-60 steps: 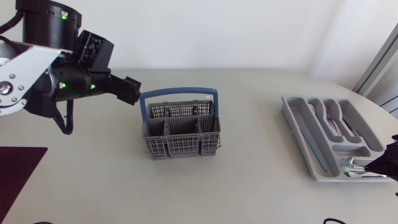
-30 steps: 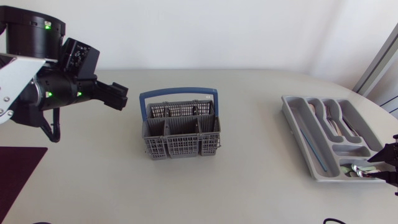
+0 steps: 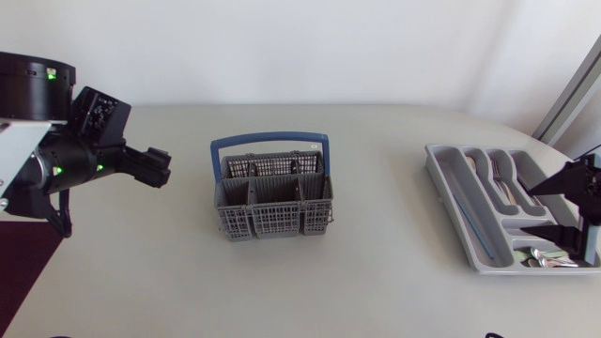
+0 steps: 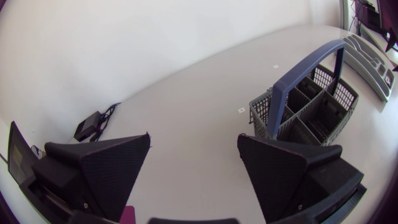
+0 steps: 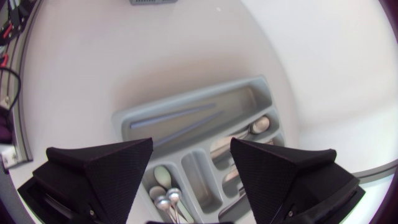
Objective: Sort the cutlery from the basket into the organizer compartments.
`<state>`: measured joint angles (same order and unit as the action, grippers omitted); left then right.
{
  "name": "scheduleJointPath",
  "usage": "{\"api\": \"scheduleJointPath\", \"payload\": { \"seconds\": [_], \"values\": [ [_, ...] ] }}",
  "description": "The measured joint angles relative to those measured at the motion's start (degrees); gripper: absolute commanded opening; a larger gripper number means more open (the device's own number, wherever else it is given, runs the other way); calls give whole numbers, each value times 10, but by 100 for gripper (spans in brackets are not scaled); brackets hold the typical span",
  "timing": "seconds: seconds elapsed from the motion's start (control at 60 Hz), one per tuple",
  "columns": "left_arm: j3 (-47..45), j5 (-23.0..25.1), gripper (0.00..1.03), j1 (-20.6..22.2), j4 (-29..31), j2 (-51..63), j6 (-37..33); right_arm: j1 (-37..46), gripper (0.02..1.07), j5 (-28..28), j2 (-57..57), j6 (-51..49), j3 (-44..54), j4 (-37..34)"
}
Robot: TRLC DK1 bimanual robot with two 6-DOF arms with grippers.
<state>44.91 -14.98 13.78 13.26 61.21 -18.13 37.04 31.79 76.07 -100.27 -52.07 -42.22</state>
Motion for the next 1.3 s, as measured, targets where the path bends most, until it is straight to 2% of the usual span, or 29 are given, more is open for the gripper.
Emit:
{"api": "scheduleJointPath", "payload": {
  "seconds": [0.133,0.183,0.4,0.45,0.533,0.6,0.733,0.75,0.817,0.85,1.1,1.3],
  "values": [
    [-20,23,90,-5,-11,0,-11,-122,94,0,-56,153,33,44],
    [-25,28,86,-6,-12,0,-14,-169,94,-6,-69,208,47,73],
    [-35,67,71,-11,-39,33,-19,-393,93,-105,-78,439,104,221],
    [-38,73,61,-14,-48,49,-21,-428,91,-119,-67,475,109,246],
    [-42,88,51,-15,-62,80,-31,-468,79,-134,-36,525,109,282],
    [-45,94,39,-15,-78,106,-41,-490,68,-141,-6,557,108,304],
    [-45,118,21,-21,-100,158,-55,-521,37,-143,52,609,99,341],
    [-45,118,19,-21,-103,164,-56,-524,30,-143,57,614,97,345],
    [-45,120,9,-28,-117,188,-62,-538,13,-151,80,631,85,359],
    [-44,120,4,-31,-123,200,-64,-545,11,-152,91,641,79,367],
    [-8,137,4,-59,-138,296,-77,-586,8,-161,135,689,48,409],
    [37,152,4,-36,-146,348,-76,-615,8,-181,152,710,38,425]
  ]
}}
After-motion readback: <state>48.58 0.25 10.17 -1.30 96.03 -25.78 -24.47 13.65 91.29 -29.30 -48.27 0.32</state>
